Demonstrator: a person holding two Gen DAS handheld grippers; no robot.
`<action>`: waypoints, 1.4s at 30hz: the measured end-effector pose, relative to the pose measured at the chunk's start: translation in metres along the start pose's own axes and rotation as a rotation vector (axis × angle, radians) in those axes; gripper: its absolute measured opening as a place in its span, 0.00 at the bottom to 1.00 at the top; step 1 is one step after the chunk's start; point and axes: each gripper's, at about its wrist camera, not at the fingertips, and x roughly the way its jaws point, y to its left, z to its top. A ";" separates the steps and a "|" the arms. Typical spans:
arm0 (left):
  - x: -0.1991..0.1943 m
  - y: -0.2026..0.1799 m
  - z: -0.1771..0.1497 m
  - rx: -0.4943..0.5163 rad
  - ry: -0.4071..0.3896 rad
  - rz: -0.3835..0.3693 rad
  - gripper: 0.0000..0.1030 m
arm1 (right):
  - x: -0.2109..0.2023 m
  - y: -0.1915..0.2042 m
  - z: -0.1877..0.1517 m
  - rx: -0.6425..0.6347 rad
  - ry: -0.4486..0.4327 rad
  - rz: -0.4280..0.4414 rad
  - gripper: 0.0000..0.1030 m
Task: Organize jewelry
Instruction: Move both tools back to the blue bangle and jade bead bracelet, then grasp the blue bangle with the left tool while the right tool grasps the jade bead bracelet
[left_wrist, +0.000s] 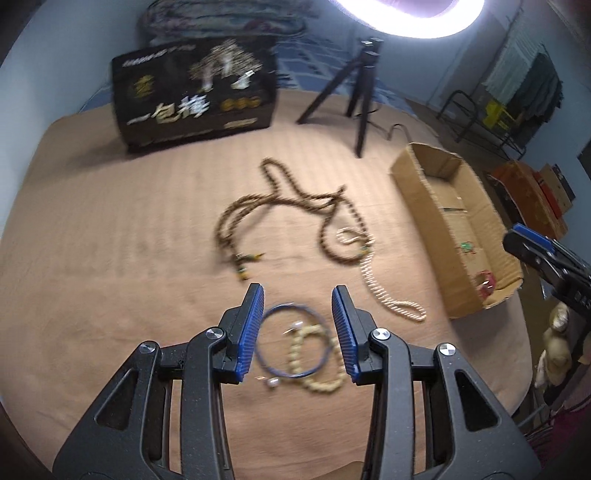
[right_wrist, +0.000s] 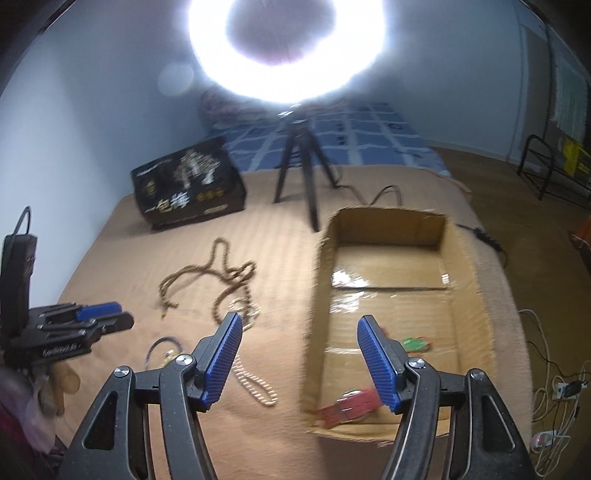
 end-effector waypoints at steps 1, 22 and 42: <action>0.002 0.008 -0.002 -0.010 0.010 0.004 0.37 | 0.002 0.007 -0.002 -0.014 0.010 0.009 0.65; 0.057 0.049 -0.022 -0.104 0.205 -0.073 0.24 | 0.087 0.096 -0.056 -0.125 0.343 0.228 0.33; 0.083 0.040 -0.021 -0.032 0.214 -0.003 0.10 | 0.126 0.122 -0.066 -0.196 0.392 0.146 0.23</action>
